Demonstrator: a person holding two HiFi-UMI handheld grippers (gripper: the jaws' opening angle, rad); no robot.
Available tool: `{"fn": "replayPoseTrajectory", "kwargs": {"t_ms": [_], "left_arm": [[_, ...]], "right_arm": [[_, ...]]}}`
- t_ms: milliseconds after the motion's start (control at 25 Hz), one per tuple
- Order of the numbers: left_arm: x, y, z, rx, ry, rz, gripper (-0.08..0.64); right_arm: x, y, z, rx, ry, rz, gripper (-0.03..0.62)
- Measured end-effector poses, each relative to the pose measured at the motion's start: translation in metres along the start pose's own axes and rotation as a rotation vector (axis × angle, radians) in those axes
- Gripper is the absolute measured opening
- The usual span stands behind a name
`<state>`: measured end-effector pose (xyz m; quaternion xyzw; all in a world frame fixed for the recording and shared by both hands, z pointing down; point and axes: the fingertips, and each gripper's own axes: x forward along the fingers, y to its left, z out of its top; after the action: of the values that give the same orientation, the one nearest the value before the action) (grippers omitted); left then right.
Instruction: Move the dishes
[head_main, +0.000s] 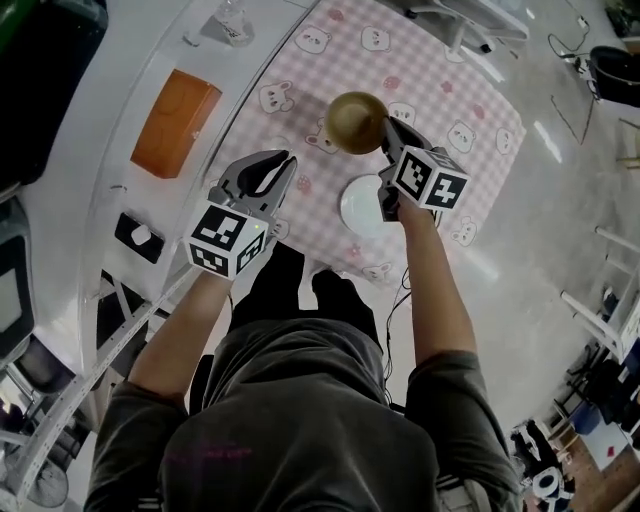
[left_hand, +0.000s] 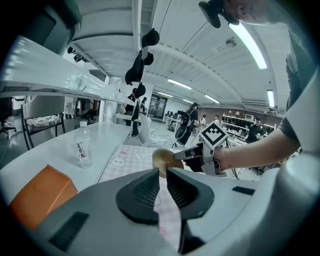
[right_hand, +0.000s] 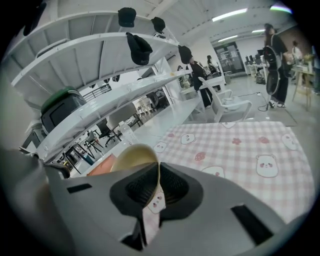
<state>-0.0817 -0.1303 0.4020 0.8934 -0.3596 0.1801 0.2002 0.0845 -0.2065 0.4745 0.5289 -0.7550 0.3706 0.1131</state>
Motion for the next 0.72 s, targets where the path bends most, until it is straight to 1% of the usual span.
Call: {"fn": "replayPoseTrajectory", "kwargs": {"t_ms": [240,720], "left_arm": [[0.014,-0.037,0.000,0.029,0.018,-0.056,0.044],[0.034,-0.086,-0.023,0.061,0.074,-0.143,0.044]], "right_arm": [[-0.038,-0.028,-0.015,0.038,-0.016,-0.043,0.020],[-0.086,-0.070,-0.067,0.126,-0.016,-0.117,0.020]]}}
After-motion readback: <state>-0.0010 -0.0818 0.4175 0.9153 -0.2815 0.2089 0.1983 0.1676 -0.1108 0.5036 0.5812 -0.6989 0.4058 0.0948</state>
